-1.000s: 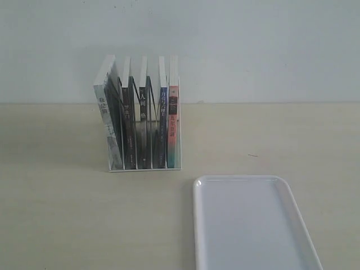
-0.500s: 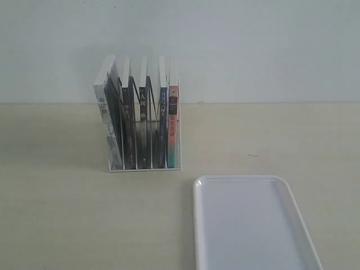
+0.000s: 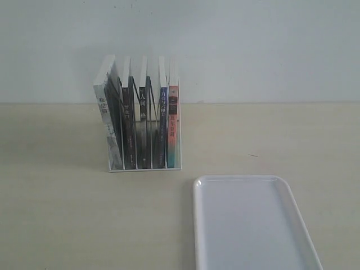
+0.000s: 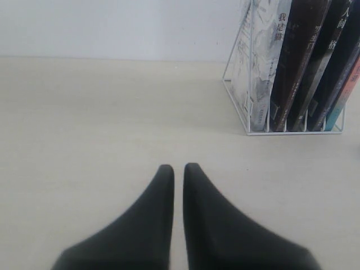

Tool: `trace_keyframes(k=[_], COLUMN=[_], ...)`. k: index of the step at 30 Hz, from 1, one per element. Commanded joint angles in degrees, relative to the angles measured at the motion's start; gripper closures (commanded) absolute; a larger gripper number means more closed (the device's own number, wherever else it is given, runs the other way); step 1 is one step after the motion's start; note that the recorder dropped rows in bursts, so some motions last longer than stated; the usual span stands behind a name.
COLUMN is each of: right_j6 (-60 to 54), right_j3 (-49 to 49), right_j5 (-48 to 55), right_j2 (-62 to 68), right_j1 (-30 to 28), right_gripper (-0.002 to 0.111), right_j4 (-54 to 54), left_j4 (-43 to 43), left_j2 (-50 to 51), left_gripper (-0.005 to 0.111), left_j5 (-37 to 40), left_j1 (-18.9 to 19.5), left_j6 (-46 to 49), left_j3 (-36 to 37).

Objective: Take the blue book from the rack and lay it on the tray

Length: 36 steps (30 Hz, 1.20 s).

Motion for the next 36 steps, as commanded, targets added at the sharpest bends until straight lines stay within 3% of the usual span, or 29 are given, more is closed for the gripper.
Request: trace_keyframes(k=[1,5,10,16,20,26,36], right_j6=[-13.73,-19.80,-18.99,-8.36,0.48,1.01,5.33], right_j3=[-0.32,-0.32,0.19,-6.52,-17.71,-33.50,-59.36], right_j5=[2.55,3.41,-0.84,-8.37,-4.84,-2.11,6.00], right_j2=[1.55,4.57,8.99,19.45,28.15,39.99,56.41], right_j1=[0.81,3.23,12.86,23.76,24.12,26.10,26.98], right_gripper=[0.108,0.108,0.108,0.108,0.104,0.071,0.076], right_j4=[9.60,18.09,20.12,6.93,-2.10,-0.77,-2.87], left_j4=[0.17,0.17,0.17,0.17,0.17,0.17,0.17], left_j2=[-0.20,-0.20,-0.20,-0.20,-0.20,-0.20,-0.20], left_gripper=[0.101,0.101,0.101,0.101,0.101,0.101,0.101], left_j5=[-0.24,-0.24,-0.24,-0.24,-0.24,-0.24,-0.24], left_j1=[0.23,0.23,0.23,0.23,0.23,0.23,0.23], left_j6=[-0.49,-0.49,-0.49,-0.49,-0.49,-0.49,-0.49], left_j3=[0.20,0.20,0.20,0.20,0.20,0.20,0.20])
